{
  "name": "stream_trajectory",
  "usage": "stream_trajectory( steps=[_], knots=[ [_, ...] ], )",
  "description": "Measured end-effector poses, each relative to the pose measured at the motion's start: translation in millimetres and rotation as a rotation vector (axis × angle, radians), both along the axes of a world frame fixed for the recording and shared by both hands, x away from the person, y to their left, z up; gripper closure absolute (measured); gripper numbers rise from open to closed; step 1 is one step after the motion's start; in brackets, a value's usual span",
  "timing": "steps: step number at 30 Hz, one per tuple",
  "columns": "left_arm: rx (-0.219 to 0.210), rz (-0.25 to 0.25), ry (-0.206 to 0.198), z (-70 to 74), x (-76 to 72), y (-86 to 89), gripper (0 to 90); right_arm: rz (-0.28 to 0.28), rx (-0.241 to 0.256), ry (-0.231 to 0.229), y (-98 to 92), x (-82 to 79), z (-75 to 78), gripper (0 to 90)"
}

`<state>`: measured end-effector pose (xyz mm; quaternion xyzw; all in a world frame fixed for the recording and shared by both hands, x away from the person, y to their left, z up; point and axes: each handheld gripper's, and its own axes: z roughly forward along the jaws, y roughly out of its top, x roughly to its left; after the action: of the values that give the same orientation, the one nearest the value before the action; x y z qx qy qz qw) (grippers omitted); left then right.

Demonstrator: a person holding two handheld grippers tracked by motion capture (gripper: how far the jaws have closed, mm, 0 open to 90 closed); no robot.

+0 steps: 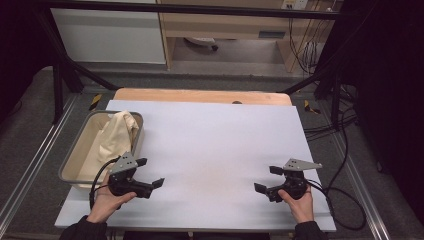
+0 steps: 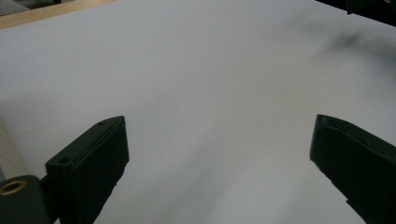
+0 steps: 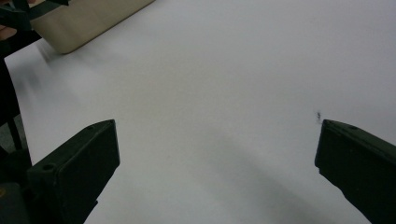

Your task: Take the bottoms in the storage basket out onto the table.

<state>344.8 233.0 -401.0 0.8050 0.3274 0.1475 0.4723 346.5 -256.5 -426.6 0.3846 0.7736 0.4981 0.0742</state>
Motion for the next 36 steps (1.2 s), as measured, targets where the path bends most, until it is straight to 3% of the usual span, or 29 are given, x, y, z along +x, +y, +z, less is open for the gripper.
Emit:
stream_trajectory(
  steps=[36],
  knots=[
    [0.019,0.01,-0.009,9.2,-3.8,2.1,4.4,0.006,-0.014,0.006,0.9,0.0,-1.6,0.4]
  ],
)
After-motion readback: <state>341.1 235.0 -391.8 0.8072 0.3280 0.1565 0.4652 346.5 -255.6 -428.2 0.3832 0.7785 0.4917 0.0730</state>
